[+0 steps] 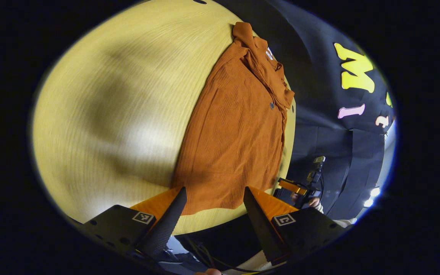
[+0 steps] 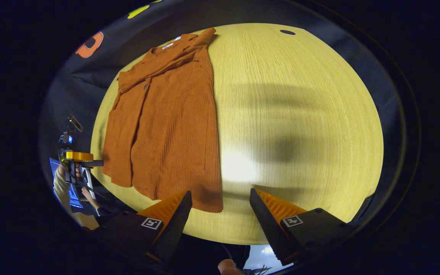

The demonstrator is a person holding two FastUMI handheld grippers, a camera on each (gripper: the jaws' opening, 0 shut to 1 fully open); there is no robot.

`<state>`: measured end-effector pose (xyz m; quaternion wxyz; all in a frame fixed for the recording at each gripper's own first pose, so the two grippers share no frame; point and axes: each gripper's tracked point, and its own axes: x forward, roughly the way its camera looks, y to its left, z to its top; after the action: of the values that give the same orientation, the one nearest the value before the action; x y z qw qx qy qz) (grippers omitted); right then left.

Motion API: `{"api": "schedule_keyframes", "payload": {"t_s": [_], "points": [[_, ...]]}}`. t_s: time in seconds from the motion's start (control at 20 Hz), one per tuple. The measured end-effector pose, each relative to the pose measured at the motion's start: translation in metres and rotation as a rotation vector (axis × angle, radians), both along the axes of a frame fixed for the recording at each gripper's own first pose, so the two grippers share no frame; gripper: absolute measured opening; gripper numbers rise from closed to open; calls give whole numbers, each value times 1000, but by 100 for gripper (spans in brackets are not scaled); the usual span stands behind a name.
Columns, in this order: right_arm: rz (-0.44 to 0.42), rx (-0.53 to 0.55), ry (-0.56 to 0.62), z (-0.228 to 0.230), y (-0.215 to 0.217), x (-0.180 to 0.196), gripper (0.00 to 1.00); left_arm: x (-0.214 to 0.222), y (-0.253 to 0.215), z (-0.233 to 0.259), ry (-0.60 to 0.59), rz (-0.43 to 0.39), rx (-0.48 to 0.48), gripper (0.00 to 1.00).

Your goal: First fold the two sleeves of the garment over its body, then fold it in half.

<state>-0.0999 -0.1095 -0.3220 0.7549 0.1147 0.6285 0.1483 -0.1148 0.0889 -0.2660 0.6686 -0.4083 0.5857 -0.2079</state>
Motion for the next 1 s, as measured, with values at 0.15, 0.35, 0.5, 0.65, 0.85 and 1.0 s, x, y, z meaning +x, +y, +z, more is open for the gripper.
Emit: {"api": "schedule_keyframes", "payload": {"t_s": [0.15, 0.35, 0.5, 0.65, 0.85, 1.0], "points": [[2, 151, 68, -2, 5, 0, 98, -5, 24, 0, -3, -34, -20, 97], [-45, 287, 173, -3, 9, 7, 94, -23, 42, -4, 11, -111, 6, 97], [-38, 364, 218, -1, 30, 11, 94, -31, 37, -2, 7, -136, 14, 96], [-19, 402, 226, -1, 52, 14, 94, -43, 17, 1, -11, -179, 51, 100], [0, 420, 218, -3, 66, 12, 89, -38, 8, 1, -36, -199, 91, 92], [-32, 414, 215, -10, 65, 12, 82, -29, 5, 5, -25, -174, 87, 92]]}}
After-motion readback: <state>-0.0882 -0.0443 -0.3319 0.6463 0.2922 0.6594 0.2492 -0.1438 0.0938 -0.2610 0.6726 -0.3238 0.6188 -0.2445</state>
